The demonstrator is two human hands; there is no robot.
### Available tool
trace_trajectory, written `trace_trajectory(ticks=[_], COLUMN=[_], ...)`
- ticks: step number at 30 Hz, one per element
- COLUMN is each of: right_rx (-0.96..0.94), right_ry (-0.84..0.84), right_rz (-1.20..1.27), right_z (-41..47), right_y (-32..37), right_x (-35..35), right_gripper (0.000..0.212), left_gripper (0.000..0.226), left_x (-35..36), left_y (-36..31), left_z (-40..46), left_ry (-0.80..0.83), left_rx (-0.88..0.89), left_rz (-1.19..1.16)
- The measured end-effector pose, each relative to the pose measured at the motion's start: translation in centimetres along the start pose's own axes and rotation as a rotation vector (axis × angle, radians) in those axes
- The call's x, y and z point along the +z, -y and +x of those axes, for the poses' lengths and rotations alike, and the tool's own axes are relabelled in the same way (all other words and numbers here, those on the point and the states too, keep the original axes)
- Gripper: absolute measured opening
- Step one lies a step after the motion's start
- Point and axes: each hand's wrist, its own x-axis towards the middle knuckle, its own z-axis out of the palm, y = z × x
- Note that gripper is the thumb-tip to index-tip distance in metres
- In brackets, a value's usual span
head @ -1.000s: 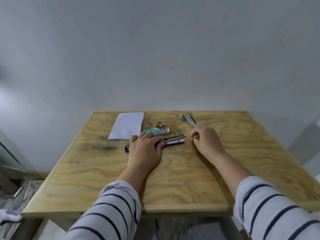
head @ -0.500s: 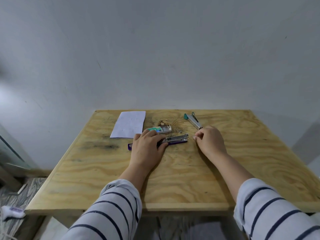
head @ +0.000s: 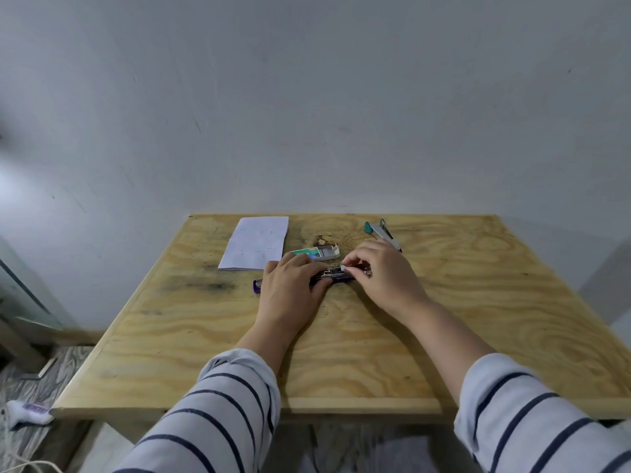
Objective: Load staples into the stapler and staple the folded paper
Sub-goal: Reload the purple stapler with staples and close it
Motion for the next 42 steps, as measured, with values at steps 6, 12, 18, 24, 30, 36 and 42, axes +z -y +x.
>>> trace_trajectory(ticks=[6,12,18,24,30,36,42], right_rx=[-0.035,-0.032,0.023,0.118,0.185,0.225,0.279], right_ry=[-0.008,-0.003,-0.033,0.032,0.191,0.233,0.181], right_rz=[-0.080,-0.080,-0.031,-0.034,0.036,0.062,0.274], right_z=[0.0,-0.1,-0.8,-1.5,-1.0,-0.9,0.0], right_y=[0.2,0.3,-0.2,-1.2,-1.6,-1.4,-0.3], right_x=[0.1,0.2,0.1,-0.3,-1.8,-2.2,-2.3], right_gripper=[0.016,0.022,0.033,0.025,0.022,0.018,0.015], left_gripper=[0.025,0.025,0.026,0.029,0.047,0.038,0.049], left_x=[0.0,0.0,0.0,0.1,-0.9,-2.4,-4.0], left_y=[0.0,0.1,0.1,0.2,1.9,3.4,2.1], left_z=[-0.1,0.0,0.0,0.2,-0.1,-1.2,-1.0], left_ry=[-0.014,-0.011,0.001,0.077,0.140,0.162,0.005], left_rx=[0.010,0.018,0.023,-0.003,-0.149,-0.249,-0.359], left_rz=[0.001,0.008,-0.002,-0.066,-0.017,-0.020,-0.423])
